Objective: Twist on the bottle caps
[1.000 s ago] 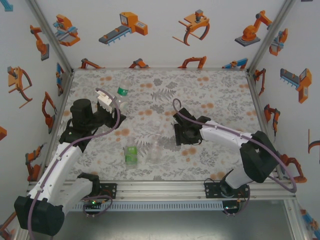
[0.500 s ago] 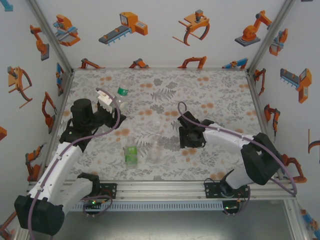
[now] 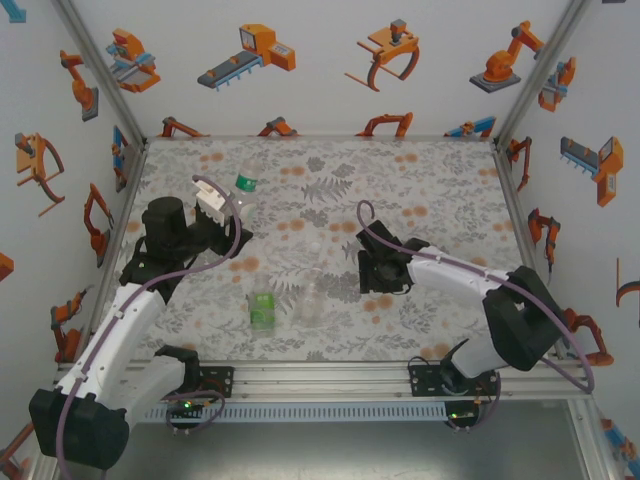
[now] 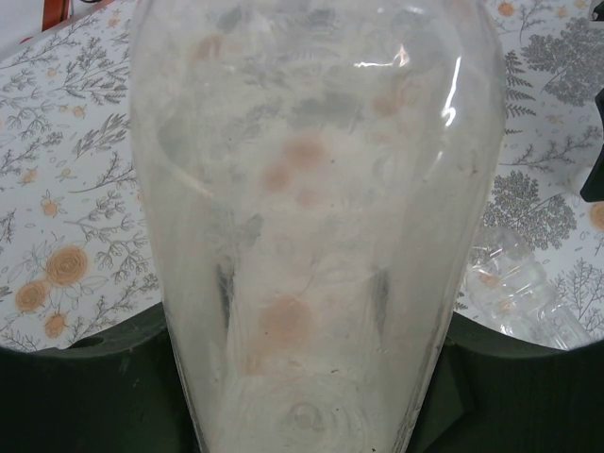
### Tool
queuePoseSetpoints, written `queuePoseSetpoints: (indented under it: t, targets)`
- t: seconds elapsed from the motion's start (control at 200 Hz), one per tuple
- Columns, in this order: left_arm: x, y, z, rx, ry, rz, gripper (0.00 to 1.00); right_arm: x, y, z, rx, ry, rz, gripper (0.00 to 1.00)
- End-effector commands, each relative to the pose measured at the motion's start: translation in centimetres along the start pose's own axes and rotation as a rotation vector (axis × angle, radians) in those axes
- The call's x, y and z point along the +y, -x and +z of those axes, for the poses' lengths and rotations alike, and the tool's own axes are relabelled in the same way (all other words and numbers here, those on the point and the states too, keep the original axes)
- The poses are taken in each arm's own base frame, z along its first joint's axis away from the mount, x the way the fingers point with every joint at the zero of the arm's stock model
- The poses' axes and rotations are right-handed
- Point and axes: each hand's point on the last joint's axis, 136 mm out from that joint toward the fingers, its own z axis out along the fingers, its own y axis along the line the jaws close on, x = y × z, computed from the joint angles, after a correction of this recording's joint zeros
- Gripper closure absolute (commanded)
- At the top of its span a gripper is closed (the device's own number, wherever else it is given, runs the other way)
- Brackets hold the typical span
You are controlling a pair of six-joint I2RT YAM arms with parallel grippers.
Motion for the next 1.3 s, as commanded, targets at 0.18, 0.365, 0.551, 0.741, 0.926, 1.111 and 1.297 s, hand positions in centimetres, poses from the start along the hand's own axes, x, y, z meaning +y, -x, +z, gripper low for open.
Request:
queuePoseSetpoints:
  t: [0.18, 0.365, 0.551, 0.741, 0.926, 1.111, 1.297]
  targets:
    - [0.0, 1.7, -0.4, -0.042, -0.004, 0.004, 0.96, 0.0, -0.2, 0.7, 0.01, 0.007, 0.016, 0.48]
    - [0.1, 1.7, -0.4, -0.041, -0.002, 0.006, 0.96, -0.1, -0.5, 1.0, 0.021, 0.001, 0.016, 0.48]
    - [0.1, 1.7, -0.4, -0.042, -0.002, 0.006, 0.96, -0.1, -0.1, 0.4, 0.003, 0.006, 0.017, 0.48]
    - [0.1, 1.8, -0.4, -0.043, -0.001, 0.007, 0.96, -0.3, 0.4, -0.4, -0.025, -0.004, 0.018, 0.48]
    - [0.1, 1.8, -0.5, -0.043, -0.001, 0.007, 0.96, -0.5, 0.0, -0.2, -0.011, -0.013, 0.019, 0.46]
    - [0.0, 1.8, -0.5, -0.045, -0.003, 0.007, 0.96, -0.7, -0.3, 0.2, 0.0, -0.018, 0.019, 0.45]
    - [0.0, 1.8, -0.5, -0.045, -0.002, 0.007, 0.96, -0.7, -0.6, 0.7, 0.011, -0.016, 0.022, 0.46]
